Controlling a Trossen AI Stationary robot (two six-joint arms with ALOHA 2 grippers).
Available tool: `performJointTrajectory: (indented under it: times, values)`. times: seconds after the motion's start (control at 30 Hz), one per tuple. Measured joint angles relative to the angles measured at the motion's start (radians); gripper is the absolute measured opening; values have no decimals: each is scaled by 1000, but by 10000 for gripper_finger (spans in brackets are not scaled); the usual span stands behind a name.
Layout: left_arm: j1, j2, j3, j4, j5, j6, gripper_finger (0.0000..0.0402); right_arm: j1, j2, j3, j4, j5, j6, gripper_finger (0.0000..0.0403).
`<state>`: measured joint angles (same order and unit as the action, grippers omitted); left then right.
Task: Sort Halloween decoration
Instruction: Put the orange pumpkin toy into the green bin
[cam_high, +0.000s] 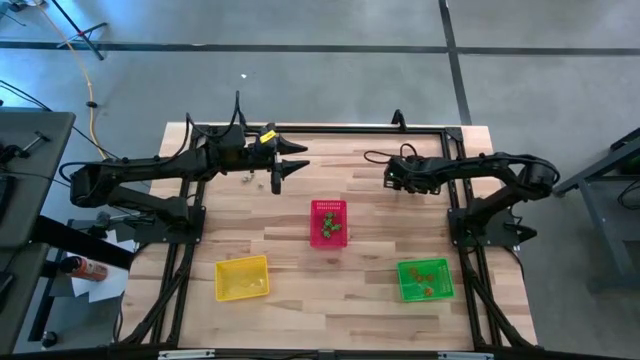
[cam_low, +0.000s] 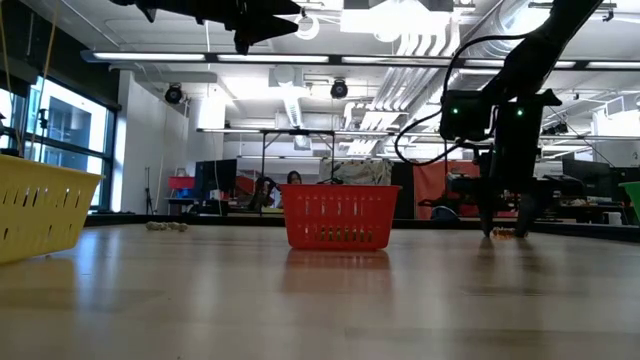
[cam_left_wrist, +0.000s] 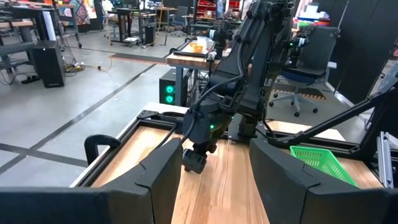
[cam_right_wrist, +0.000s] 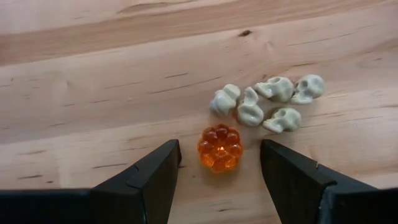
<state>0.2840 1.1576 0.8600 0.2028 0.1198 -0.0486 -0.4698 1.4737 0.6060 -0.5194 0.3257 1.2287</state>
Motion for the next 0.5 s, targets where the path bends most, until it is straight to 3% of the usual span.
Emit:
performJointTrajectory:
  times: [0.23, 0.5]
  values:
    - [0, 0, 0, -1, 0, -1, 177, 1, 33, 2, -8, 8, 16, 205]
    - [0, 0, 0, -3, 0, -1, 177, 0, 36, 1, -9, 18, 10, 111]
